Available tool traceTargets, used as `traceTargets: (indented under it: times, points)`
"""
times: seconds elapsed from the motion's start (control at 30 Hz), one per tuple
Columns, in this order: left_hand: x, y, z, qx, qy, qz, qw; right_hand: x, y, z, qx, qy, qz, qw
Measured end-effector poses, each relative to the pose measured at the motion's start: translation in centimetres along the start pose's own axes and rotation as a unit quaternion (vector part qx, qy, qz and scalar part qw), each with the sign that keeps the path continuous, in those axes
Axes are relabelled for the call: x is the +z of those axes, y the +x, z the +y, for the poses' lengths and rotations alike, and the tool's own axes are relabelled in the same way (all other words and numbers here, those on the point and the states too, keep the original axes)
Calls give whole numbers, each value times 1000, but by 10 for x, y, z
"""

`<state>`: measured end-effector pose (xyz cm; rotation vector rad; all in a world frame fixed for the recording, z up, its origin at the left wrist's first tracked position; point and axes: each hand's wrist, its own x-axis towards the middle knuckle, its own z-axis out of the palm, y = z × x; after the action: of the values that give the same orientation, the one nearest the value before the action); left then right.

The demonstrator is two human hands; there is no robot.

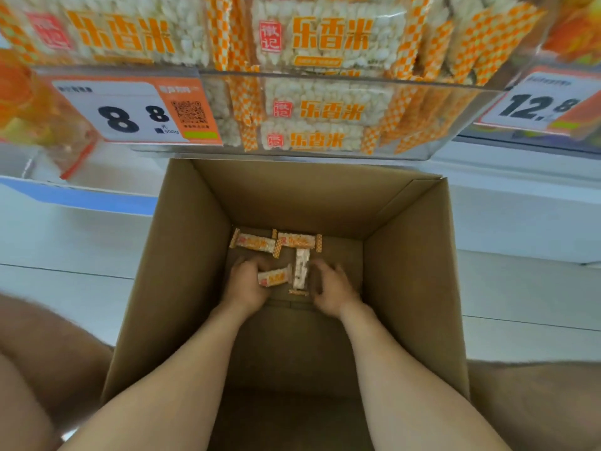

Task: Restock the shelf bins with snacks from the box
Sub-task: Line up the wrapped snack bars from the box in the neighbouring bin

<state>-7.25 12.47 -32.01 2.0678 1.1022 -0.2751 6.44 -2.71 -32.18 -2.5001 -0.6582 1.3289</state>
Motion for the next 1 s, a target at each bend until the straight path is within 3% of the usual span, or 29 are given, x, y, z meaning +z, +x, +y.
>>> traceTargets:
  times: [0.07, 0.17, 0.3, 0.4, 0.53, 0.63, 0.67, 0.73, 1.0]
  points:
    - [-4, -8, -2, -18, -5, 13, 1000, 6, -5, -2, -24, -78, -71, 994]
    - [-7, -22, -8, -40, -23, 31, 998, 21, -7, -8, -37, -160, -93, 982]
    - [-3, -35, -13, -34, -35, 33, 998, 27, -6, -15, -24, -255, 0, 967]
    - [-3, -35, -11, -38, -52, 25, 998, 21, -10, -6, 21, -268, 56, 961]
    - [-6, -35, -3, -31, -79, 16, 996, 13, -12, 4, 67, -163, 101, 979]
    - [-8, -33, 0, -35, -90, 12, 995, 6, -15, -3, 56, 50, 121, 990]
    - [-10, -34, 2, -35, -88, 12, 995, 3, -17, -7, 49, 111, 106, 987]
    - [-12, -36, 4, -38, -81, 8, 996, -3, -25, -11, 33, 120, 59, 990]
    - [-10, -52, 5, -73, -34, 33, 996, 28, -11, -14, -19, -127, -85, 988]
